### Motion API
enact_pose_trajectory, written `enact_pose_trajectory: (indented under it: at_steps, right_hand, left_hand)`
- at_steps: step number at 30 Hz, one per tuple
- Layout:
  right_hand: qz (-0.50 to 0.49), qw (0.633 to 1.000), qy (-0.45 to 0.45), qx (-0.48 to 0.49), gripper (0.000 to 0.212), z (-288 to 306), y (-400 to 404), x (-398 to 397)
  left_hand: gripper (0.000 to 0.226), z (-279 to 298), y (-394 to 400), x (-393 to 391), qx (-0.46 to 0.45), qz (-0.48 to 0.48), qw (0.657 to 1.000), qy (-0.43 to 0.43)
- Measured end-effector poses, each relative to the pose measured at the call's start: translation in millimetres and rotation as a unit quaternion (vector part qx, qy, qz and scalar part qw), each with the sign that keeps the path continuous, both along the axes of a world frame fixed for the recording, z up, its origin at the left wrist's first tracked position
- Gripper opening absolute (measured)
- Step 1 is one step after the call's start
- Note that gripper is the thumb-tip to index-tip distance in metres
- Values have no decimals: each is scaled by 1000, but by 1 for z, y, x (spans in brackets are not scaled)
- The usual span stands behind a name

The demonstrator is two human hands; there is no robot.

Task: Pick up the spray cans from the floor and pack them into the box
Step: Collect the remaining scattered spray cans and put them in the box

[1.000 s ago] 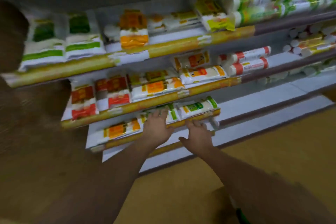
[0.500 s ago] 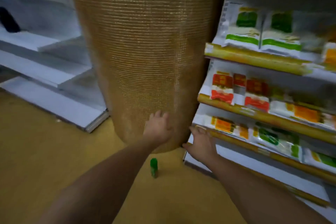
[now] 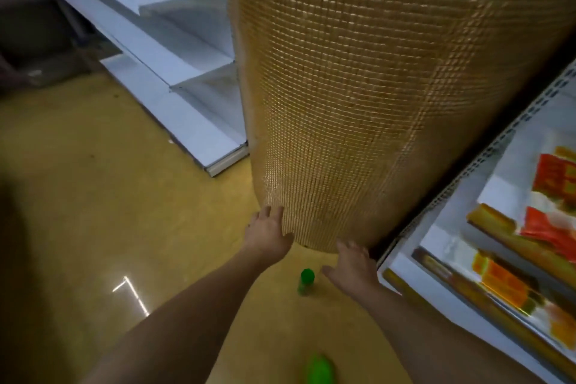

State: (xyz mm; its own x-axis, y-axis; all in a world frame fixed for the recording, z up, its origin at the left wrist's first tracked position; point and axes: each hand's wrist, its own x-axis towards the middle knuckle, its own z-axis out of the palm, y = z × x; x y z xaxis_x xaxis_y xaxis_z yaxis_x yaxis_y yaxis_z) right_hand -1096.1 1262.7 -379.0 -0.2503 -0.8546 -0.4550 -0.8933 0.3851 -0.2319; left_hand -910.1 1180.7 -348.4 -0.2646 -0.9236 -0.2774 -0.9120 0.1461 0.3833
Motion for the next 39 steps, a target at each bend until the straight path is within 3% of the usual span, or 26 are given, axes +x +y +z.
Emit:
enact_pose_trajectory:
  at_steps: [7,12,18,22,25,27,29,31,34,39]
  right_hand:
    - [15,996,-39,78,81,-112,-46,0]
    - [-116,984,-114,68,101,-233,-63,7]
    - [-250,951,-175,52,125,-424,-52,-3]
    - [-309,915,-258,-34,141,-534,-47,-4]
    - [-348,867,-334,-127,132,-590,-57,5]
    - [-372,849,-332,-176,108,-616,-64,12]
    - [-390,843,-318,-192,77,-626,-72,18]
    - [-410,835,-311,-194,64,-622,-77,18]
    - [-415,842,-288,-189,67,-576,-76,16]
    - [-418,848,-269,-183,73,-431,-72,15]
  left_hand:
    - [73,-111,-58,-5,69,8,997,-25]
    - [74,-242,-81,-11,121,-41,990,-57]
    - [71,-423,-113,-23,126,-114,981,-92]
    - [71,-526,-126,-41,121,-124,979,-105]
    - [70,-586,-135,-52,129,-124,979,-100]
    - [70,-614,-141,-58,134,-125,978,-95]
    - [72,-627,-146,-63,130,-127,979,-87]
    - [71,-623,-150,-65,121,-132,980,-80]
    - [69,-579,-150,-58,117,-139,980,-81]
    - [68,-450,-142,-46,110,-144,980,-80]
